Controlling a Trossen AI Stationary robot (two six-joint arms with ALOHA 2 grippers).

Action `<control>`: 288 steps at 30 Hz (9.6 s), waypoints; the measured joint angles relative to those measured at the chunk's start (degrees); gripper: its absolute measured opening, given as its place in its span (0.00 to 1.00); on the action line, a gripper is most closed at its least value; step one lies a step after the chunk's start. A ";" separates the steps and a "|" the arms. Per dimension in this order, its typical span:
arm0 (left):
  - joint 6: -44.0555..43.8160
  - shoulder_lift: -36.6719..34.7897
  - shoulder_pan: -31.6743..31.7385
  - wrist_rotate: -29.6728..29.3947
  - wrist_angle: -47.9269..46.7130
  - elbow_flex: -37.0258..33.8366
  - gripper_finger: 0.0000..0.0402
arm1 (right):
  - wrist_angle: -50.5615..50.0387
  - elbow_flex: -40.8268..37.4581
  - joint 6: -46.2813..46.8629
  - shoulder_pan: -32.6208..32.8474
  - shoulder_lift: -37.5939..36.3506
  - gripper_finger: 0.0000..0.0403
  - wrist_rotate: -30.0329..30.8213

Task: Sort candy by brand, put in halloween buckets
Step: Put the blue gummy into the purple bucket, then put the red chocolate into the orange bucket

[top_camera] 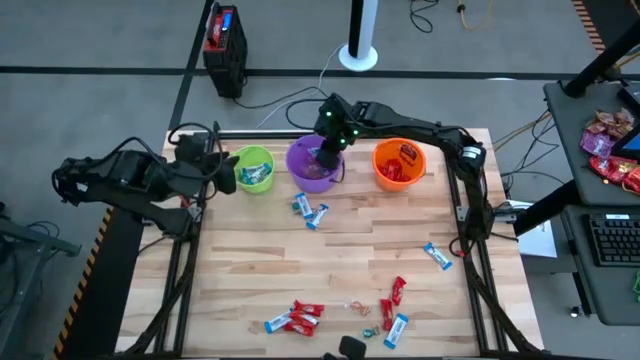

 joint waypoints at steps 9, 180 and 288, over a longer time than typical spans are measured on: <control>-2.47 -0.16 1.03 0.17 -0.03 0.00 0.38 | 0.60 4.09 -4.04 -0.37 3.81 0.04 -3.64; 25.14 33.77 -5.35 24.97 17.96 2.15 0.28 | -25.20 -25.72 30.70 -3.09 -20.83 0.24 31.65; 35.28 25.95 -9.59 28.10 22.05 -2.35 0.00 | 28.88 -41.74 17.73 25.83 -44.48 0.50 2.30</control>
